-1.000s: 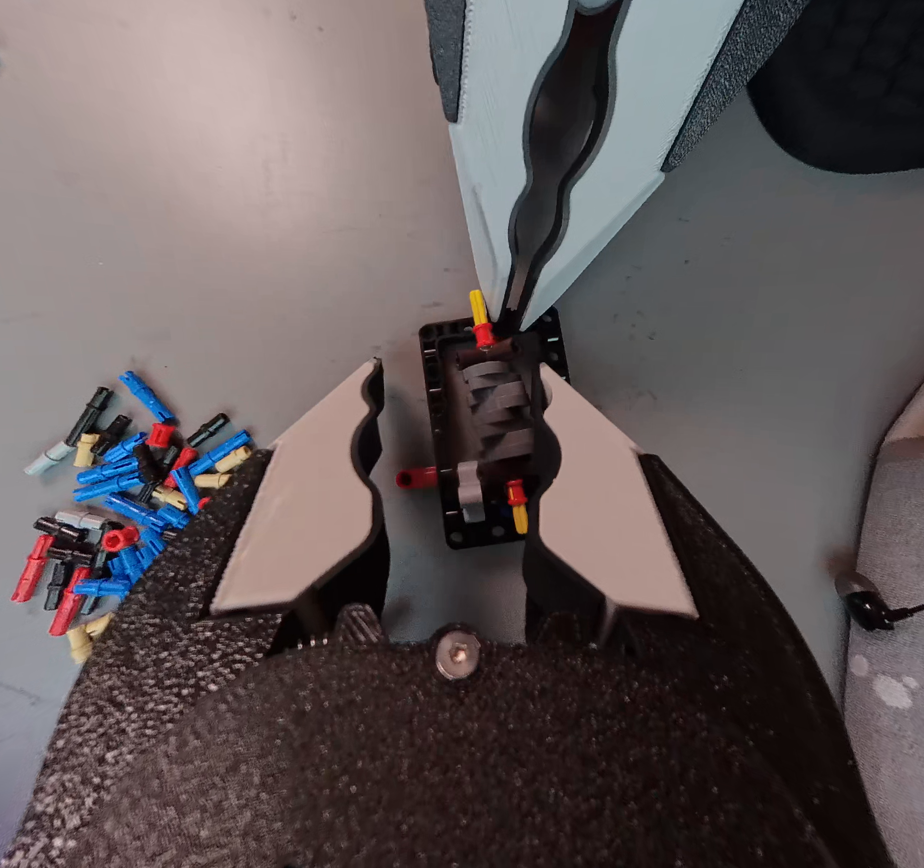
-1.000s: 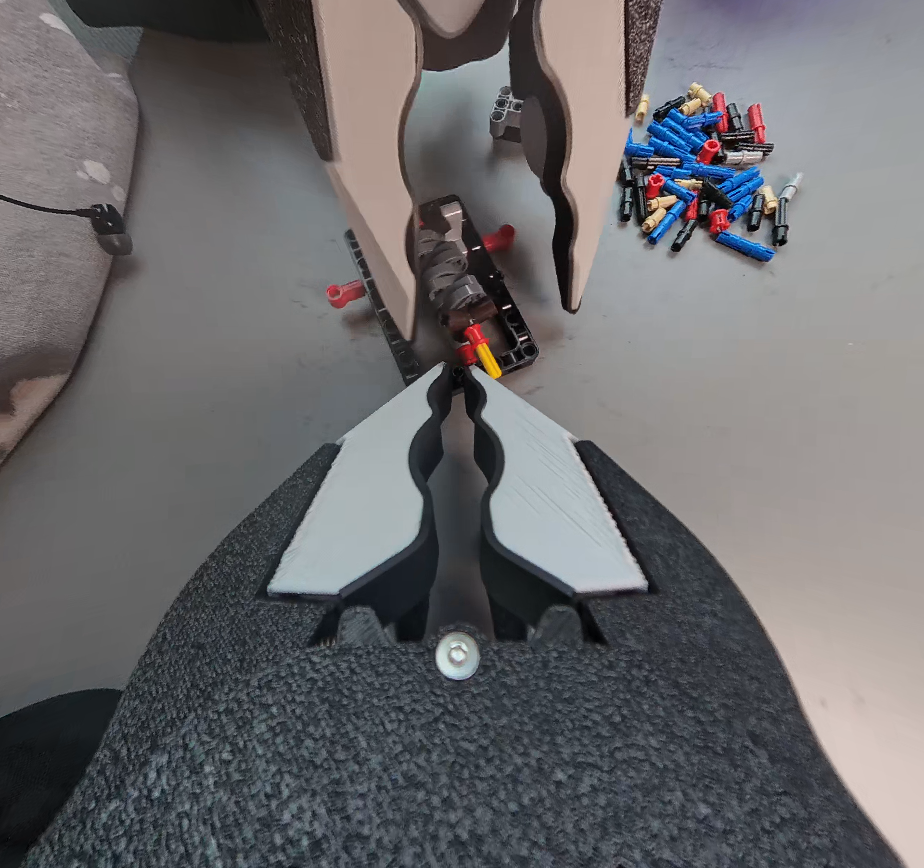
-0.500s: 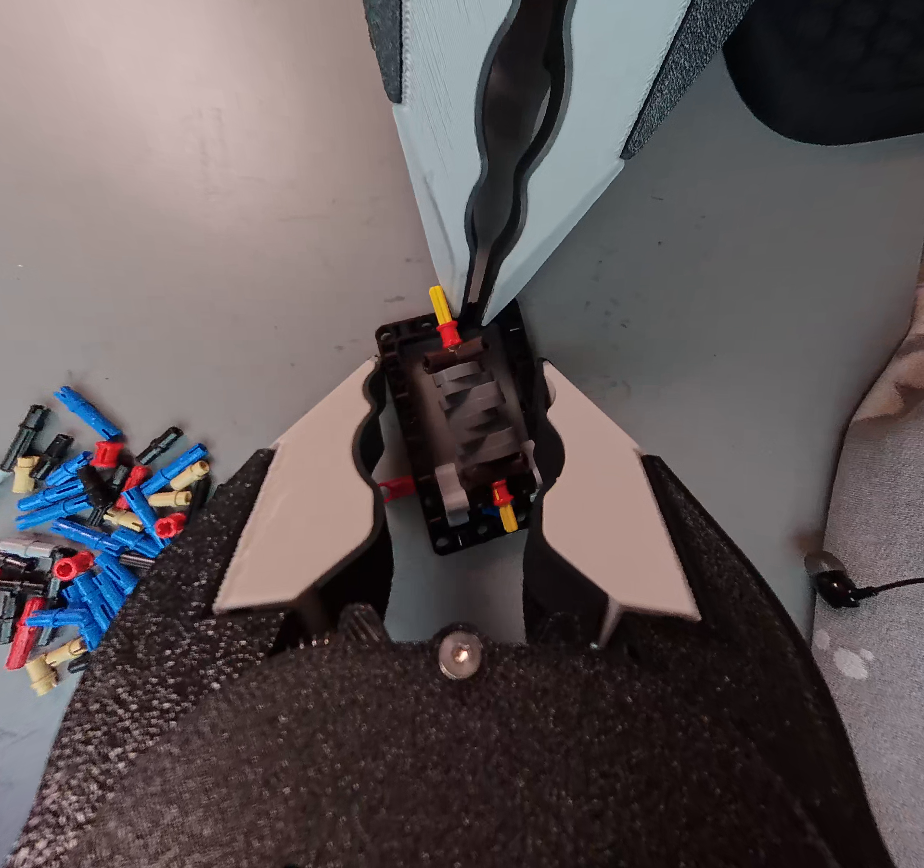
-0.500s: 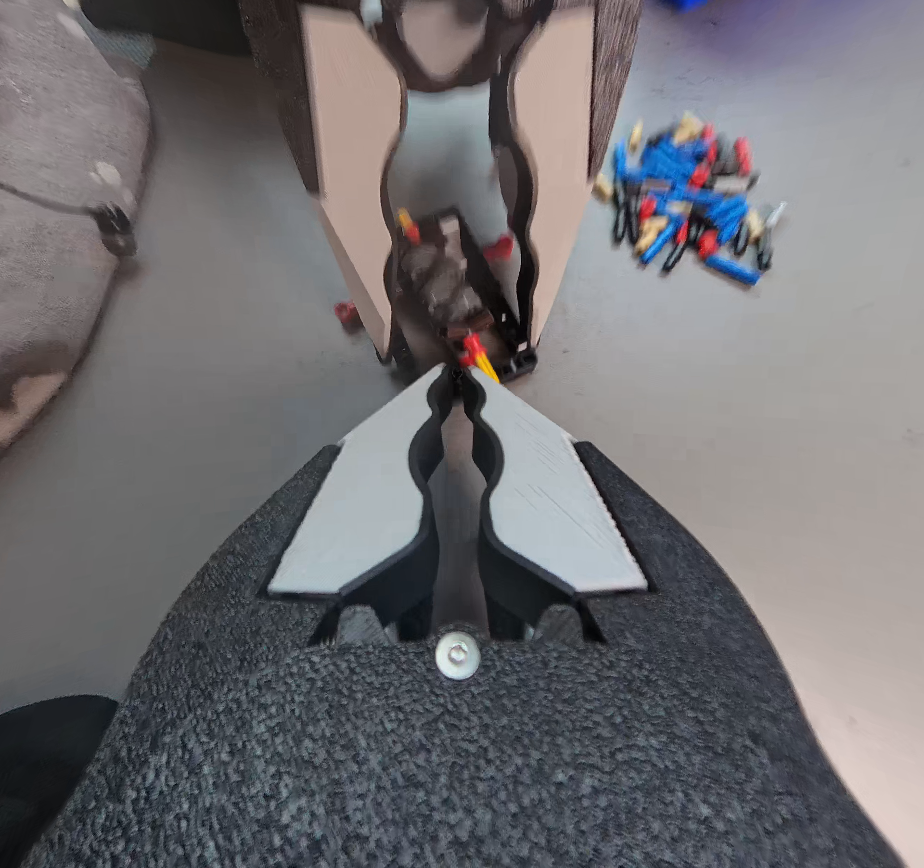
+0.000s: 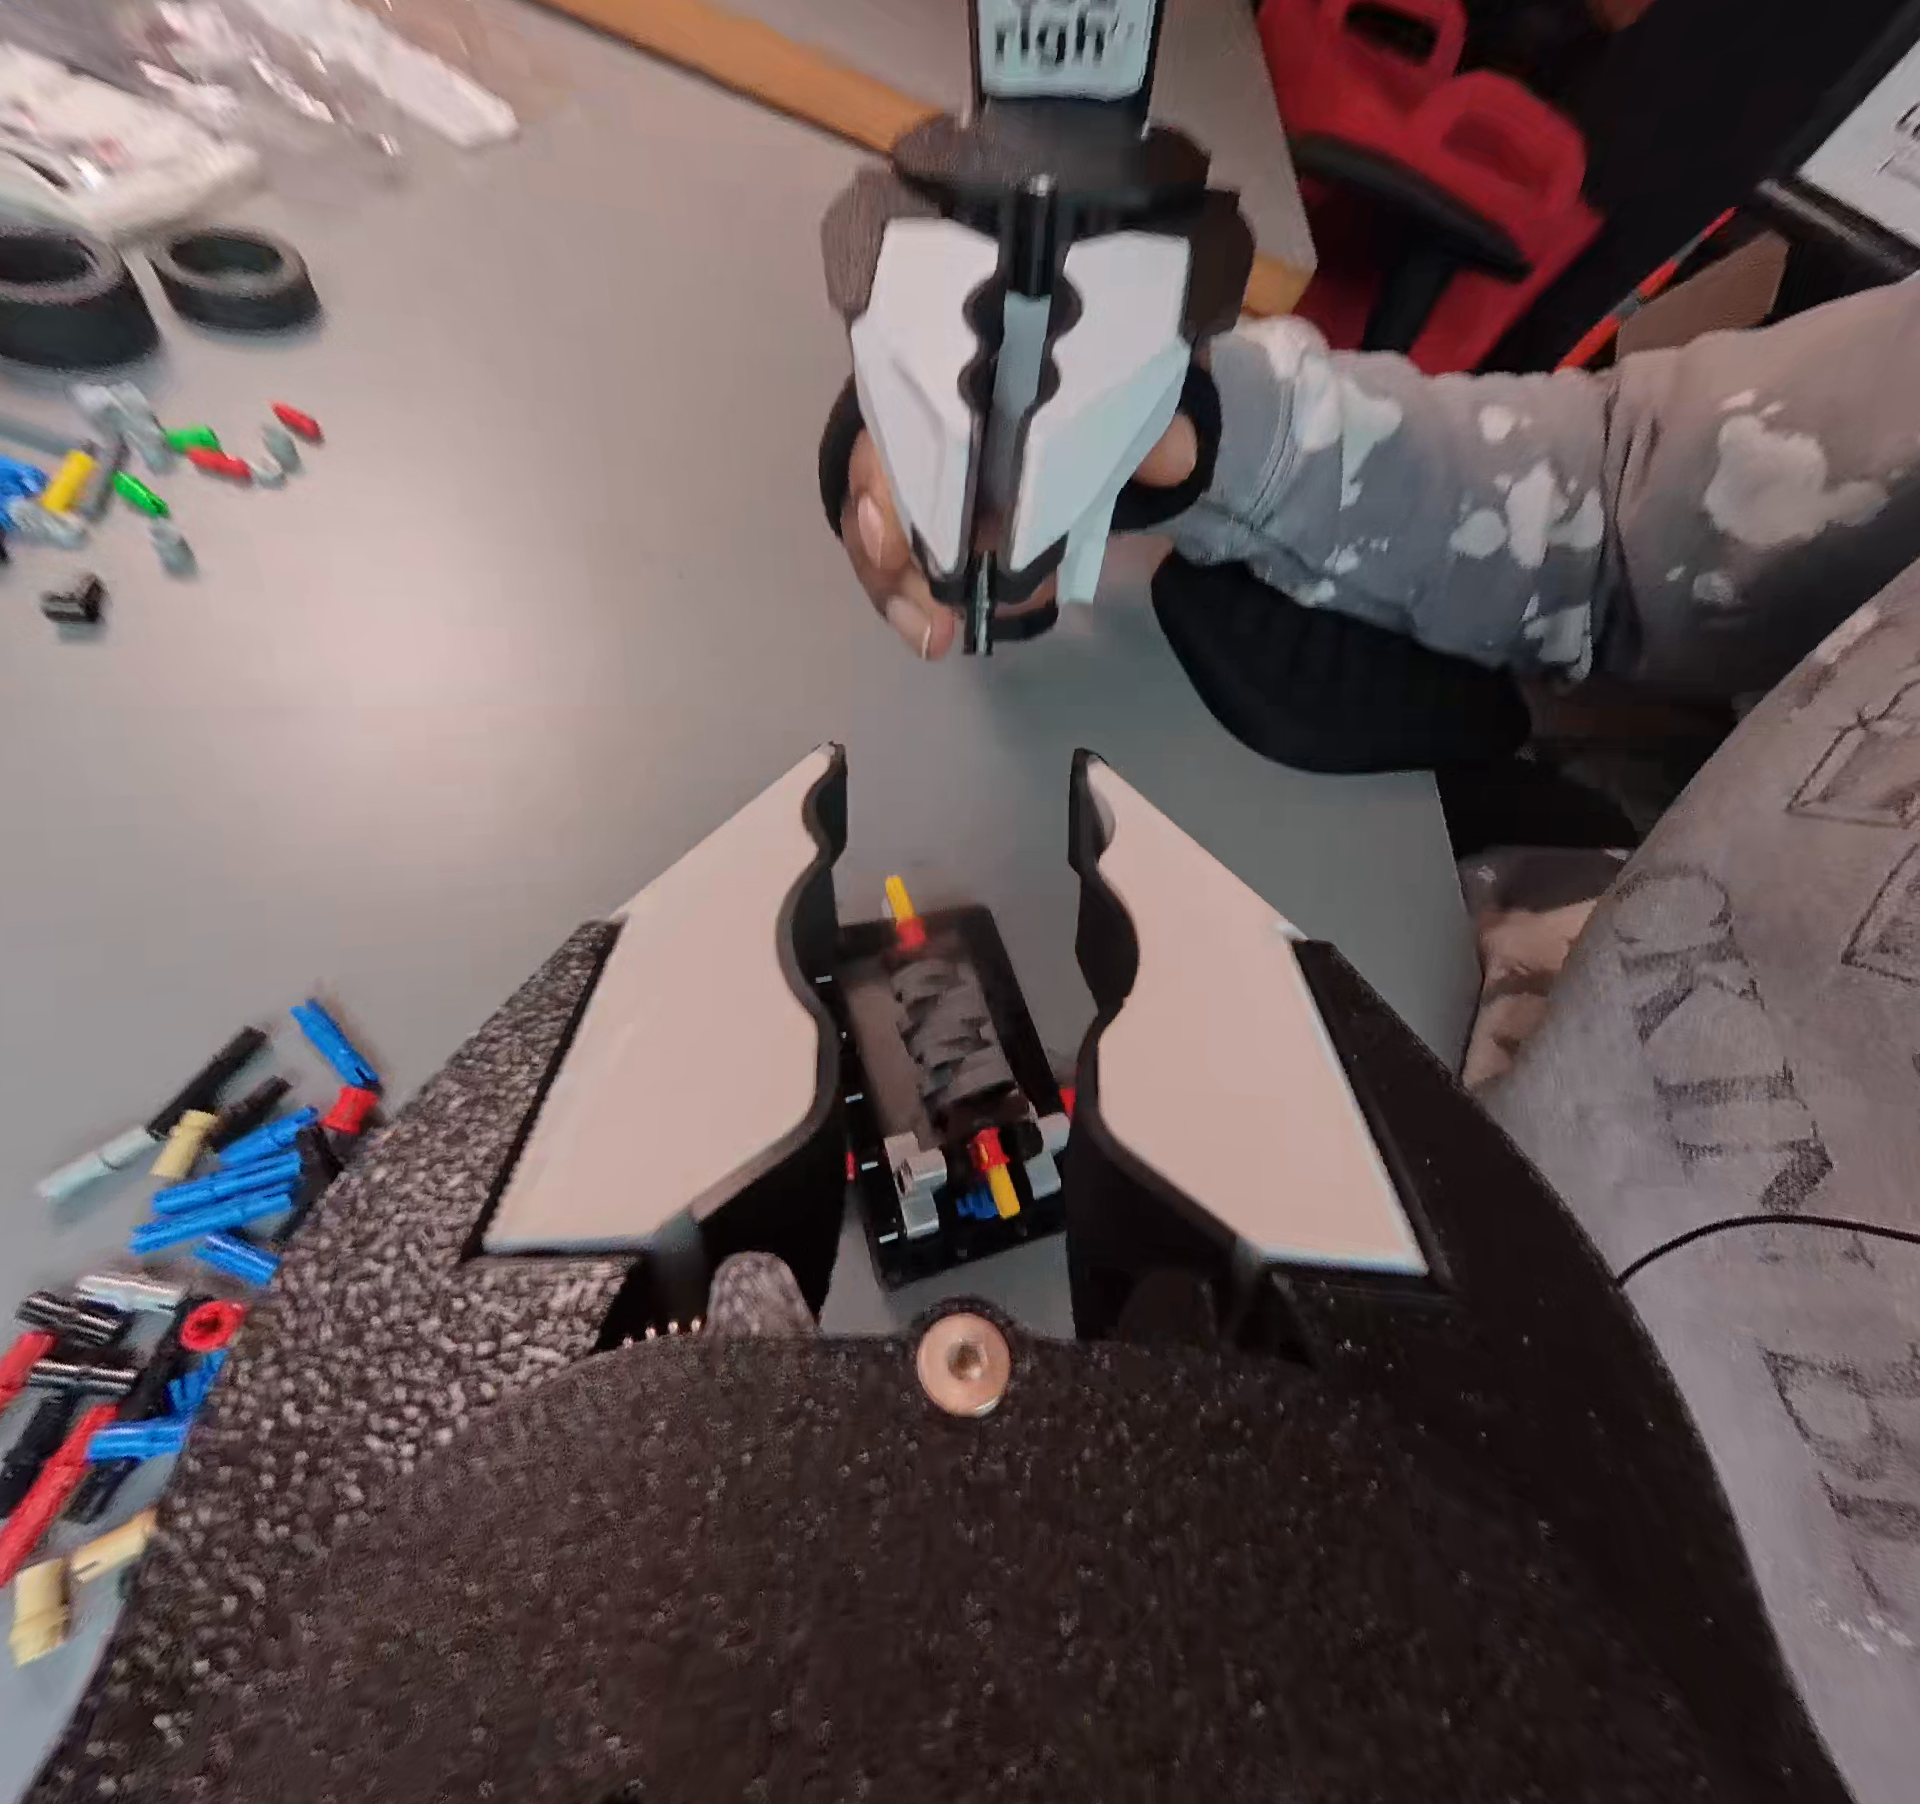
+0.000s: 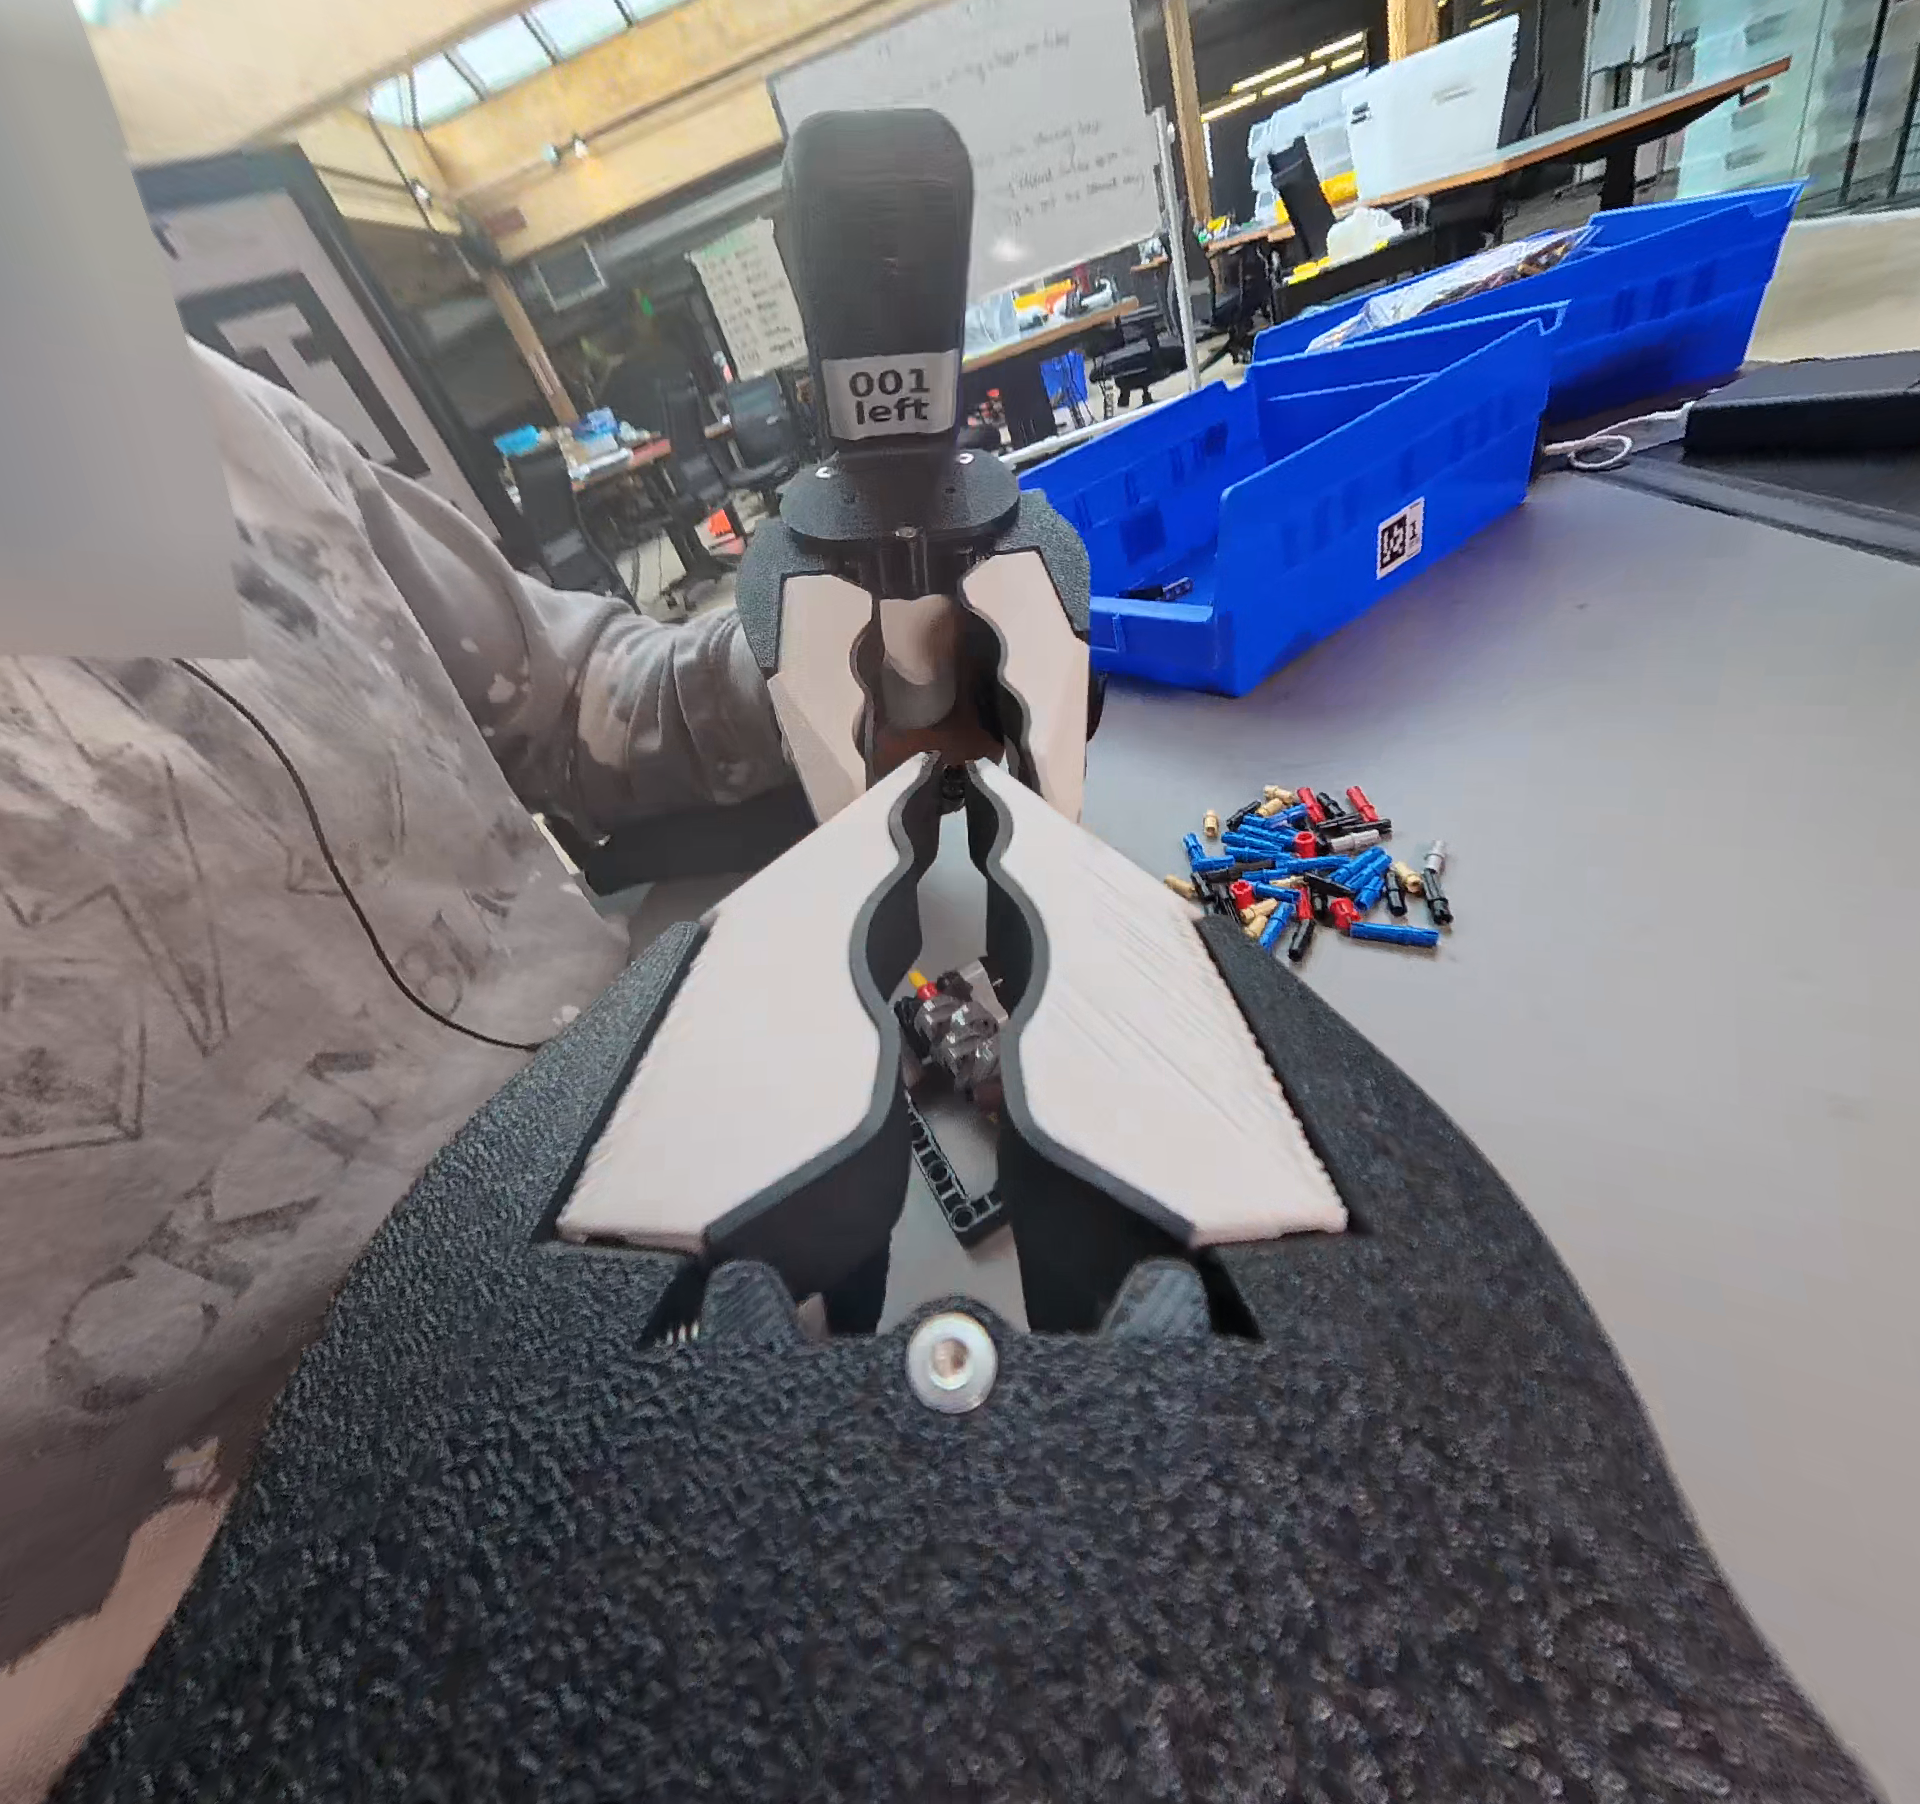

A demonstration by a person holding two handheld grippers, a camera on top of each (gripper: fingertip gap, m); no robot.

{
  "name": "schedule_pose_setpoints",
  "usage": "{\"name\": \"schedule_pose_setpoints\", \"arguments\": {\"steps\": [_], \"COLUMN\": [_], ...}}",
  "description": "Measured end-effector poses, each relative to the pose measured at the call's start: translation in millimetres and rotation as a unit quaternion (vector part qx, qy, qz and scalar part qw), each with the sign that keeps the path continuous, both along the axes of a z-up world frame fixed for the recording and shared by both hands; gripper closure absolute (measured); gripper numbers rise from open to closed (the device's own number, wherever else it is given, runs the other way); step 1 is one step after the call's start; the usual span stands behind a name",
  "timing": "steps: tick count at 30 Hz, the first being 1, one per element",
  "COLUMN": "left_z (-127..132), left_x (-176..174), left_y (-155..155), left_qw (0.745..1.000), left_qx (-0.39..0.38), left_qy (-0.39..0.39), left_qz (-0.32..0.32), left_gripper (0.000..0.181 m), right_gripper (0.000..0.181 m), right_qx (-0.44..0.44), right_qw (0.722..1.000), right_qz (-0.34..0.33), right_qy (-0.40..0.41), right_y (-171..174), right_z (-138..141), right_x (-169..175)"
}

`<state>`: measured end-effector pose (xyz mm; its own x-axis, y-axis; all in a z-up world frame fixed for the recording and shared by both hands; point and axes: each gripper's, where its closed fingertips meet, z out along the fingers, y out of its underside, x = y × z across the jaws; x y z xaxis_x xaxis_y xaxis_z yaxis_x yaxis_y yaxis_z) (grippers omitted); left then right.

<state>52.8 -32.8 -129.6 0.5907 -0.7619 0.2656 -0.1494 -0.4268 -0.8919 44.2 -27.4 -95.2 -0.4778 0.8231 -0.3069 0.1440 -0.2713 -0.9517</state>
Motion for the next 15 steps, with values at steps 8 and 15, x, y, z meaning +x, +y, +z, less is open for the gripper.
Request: {"name": "schedule_pose_setpoints", "arguments": {"steps": [8,15], "left_z": [32.9,31.6], "left_x": [-2.5,-3.7], "left_y": [1.6,-0.6], "left_qw": [0.995,0.994], "left_qx": [0.097,0.103], "left_qy": [-0.021,0.005], "left_qz": [0.033,0.027], "left_gripper": [0.168,0.178], "right_gripper": [0.177,0.177], "right_qx": [-0.026,-0.023], "right_qw": [0.999,1.000], "right_qz": [-0.004,0.007], "right_qy": [0.018,0.010], "right_y": [-1.6,-7.7], "right_z": [7.7,4.0], "right_x": [-2.8,-3.4]}}
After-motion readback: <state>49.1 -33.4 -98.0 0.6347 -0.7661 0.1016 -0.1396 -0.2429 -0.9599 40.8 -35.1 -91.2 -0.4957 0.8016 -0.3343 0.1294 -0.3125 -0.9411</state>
